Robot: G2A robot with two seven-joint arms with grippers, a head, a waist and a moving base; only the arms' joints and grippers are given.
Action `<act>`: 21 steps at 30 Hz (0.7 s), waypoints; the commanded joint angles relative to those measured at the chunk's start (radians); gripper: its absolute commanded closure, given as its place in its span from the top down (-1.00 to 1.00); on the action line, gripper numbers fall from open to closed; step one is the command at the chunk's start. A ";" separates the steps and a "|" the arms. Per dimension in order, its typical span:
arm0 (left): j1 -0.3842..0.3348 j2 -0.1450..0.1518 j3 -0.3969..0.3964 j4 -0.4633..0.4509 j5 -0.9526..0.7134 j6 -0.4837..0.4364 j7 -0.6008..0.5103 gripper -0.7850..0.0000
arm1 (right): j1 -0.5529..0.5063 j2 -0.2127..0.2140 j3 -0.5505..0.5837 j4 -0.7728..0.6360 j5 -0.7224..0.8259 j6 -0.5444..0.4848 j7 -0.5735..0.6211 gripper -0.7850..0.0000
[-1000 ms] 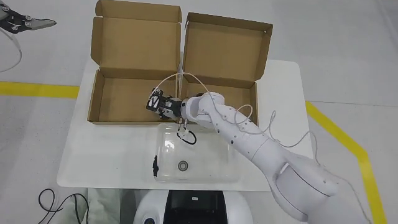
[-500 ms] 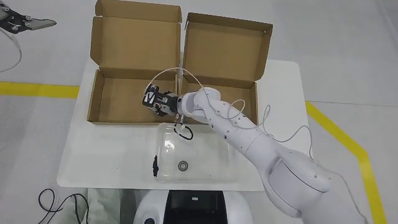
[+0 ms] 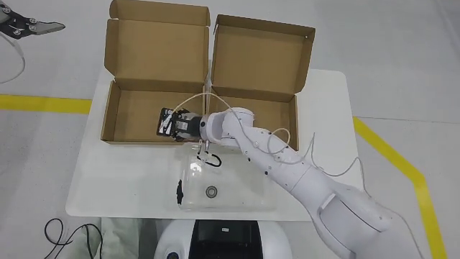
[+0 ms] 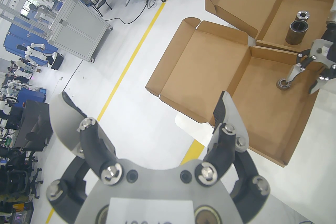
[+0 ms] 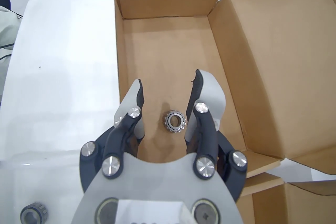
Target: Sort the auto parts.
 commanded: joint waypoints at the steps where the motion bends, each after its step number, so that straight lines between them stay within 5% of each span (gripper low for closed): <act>1: 0.000 0.000 0.000 0.000 0.000 0.000 0.000 1.00 | -0.056 0.033 0.037 -0.110 -0.024 -0.018 0.038 -0.17; 12: 0.000 0.000 0.000 0.000 0.000 0.000 0.000 1.00 | -0.397 0.187 0.274 -0.576 -0.117 -0.218 0.196 -0.15; 21: 0.000 0.000 0.000 0.000 0.000 0.000 0.000 1.00 | -0.565 0.255 0.390 -0.695 -0.199 -0.365 0.163 -0.19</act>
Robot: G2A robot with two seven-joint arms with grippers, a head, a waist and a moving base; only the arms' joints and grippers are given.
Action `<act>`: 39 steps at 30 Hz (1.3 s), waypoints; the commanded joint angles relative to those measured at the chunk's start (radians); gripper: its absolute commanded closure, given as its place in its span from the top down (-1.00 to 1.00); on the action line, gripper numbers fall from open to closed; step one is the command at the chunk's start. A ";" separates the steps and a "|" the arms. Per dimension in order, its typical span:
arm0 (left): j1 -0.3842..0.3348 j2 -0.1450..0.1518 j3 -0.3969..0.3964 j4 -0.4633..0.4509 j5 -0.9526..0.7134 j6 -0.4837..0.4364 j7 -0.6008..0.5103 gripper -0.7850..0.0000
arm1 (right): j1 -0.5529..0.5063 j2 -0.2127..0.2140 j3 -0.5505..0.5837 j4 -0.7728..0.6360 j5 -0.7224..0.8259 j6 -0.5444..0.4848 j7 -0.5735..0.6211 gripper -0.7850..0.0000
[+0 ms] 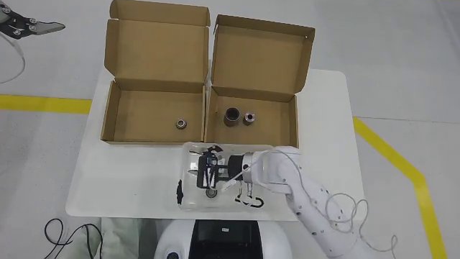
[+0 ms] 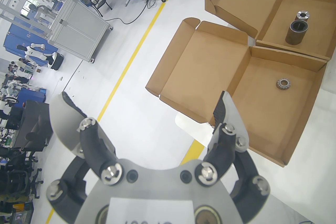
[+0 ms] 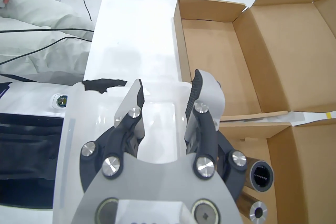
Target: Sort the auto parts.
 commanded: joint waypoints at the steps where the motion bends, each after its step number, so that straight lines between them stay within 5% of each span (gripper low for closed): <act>1: 0.000 0.000 0.000 0.000 0.000 0.000 0.000 1.00 | -0.022 0.009 0.005 -0.013 -0.022 -0.017 0.003 -0.19; 15: 0.000 0.000 0.000 0.000 0.000 0.000 0.000 1.00 | -0.033 0.030 -0.064 0.013 -0.161 -0.035 0.077 -0.17; 39: 0.000 0.000 0.000 0.000 0.000 0.000 0.000 1.00 | 0.069 0.037 -0.169 0.112 -0.028 -0.085 0.274 -0.09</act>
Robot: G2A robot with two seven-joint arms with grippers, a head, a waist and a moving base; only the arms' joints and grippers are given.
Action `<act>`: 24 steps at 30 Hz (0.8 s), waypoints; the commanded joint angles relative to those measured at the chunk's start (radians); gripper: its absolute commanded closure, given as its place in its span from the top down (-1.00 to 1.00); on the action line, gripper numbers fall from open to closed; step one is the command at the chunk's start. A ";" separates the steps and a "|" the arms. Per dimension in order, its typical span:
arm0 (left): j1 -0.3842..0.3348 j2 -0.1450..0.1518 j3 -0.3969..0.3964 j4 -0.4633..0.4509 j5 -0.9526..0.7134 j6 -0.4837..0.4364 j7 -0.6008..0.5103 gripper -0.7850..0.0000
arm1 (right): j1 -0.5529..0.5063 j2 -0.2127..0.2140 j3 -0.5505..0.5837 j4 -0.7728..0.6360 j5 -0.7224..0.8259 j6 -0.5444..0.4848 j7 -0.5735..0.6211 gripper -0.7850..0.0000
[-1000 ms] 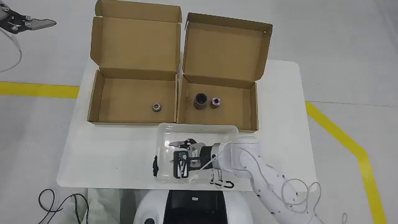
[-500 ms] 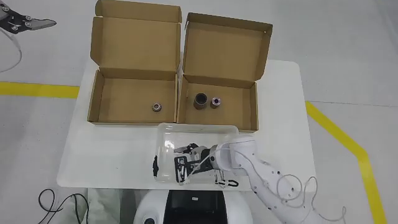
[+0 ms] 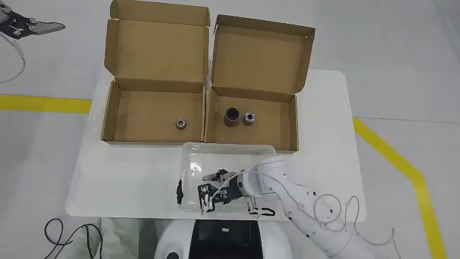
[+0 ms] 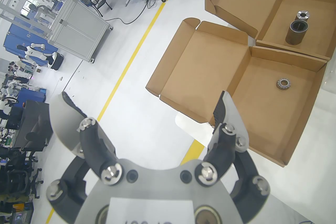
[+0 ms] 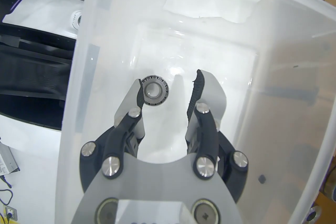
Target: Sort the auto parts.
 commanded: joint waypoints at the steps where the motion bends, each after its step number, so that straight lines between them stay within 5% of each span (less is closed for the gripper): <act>1: 0.000 0.000 0.000 0.000 0.000 0.000 0.000 1.00 | 0.000 0.002 -0.004 -0.001 0.001 -0.001 0.007 -0.09; 16: 0.000 0.000 0.000 0.000 0.000 0.000 0.000 1.00 | 0.073 -0.020 -0.087 0.090 0.033 0.042 0.055 -0.03; 24: 0.000 0.000 0.000 0.000 0.000 0.000 0.000 1.00 | 0.079 -0.023 -0.084 0.087 0.016 0.146 0.037 -0.04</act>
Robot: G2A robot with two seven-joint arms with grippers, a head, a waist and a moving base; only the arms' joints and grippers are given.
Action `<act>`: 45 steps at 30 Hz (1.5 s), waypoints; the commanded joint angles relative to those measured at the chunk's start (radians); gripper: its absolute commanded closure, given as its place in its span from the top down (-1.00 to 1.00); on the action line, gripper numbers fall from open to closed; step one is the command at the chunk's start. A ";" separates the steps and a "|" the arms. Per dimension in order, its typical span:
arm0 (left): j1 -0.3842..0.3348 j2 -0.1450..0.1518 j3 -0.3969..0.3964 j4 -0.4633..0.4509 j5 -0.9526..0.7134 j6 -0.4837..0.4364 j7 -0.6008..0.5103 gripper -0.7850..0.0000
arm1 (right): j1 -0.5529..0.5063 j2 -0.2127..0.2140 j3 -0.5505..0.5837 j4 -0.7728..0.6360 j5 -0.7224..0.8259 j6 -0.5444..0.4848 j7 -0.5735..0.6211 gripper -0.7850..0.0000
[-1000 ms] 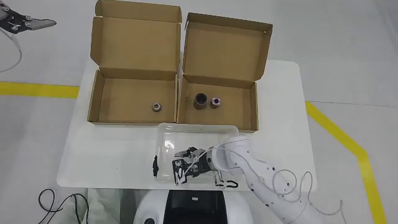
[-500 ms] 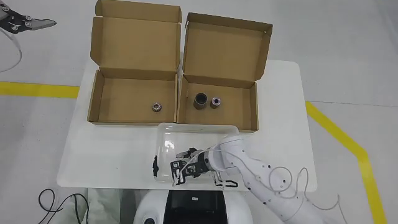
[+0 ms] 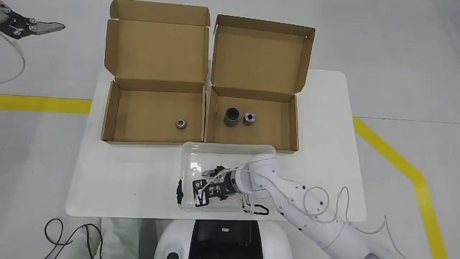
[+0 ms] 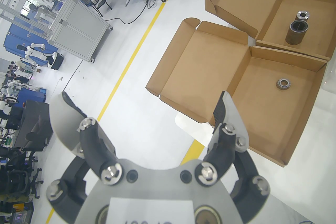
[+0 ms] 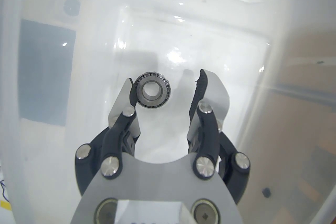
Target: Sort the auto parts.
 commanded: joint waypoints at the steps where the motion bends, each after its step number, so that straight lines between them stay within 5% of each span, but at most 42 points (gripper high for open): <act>1: 0.000 0.000 0.000 0.000 0.000 0.000 0.000 1.00 | -0.007 0.003 0.009 -0.011 -0.012 0.034 -0.021 -0.03; 15: 0.000 0.000 0.000 0.000 0.000 0.000 0.000 1.00 | -0.049 0.037 0.056 -0.097 -0.059 0.008 -0.153 -0.03; 23: 0.000 0.000 0.000 0.000 0.000 0.000 0.000 1.00 | -0.056 0.052 0.086 -0.178 -0.069 -0.007 -0.067 -0.02; 45: 0.000 0.000 0.000 0.000 0.000 0.000 0.000 1.00 | 0.053 0.007 -0.038 0.032 -0.080 0.019 -0.141 -0.02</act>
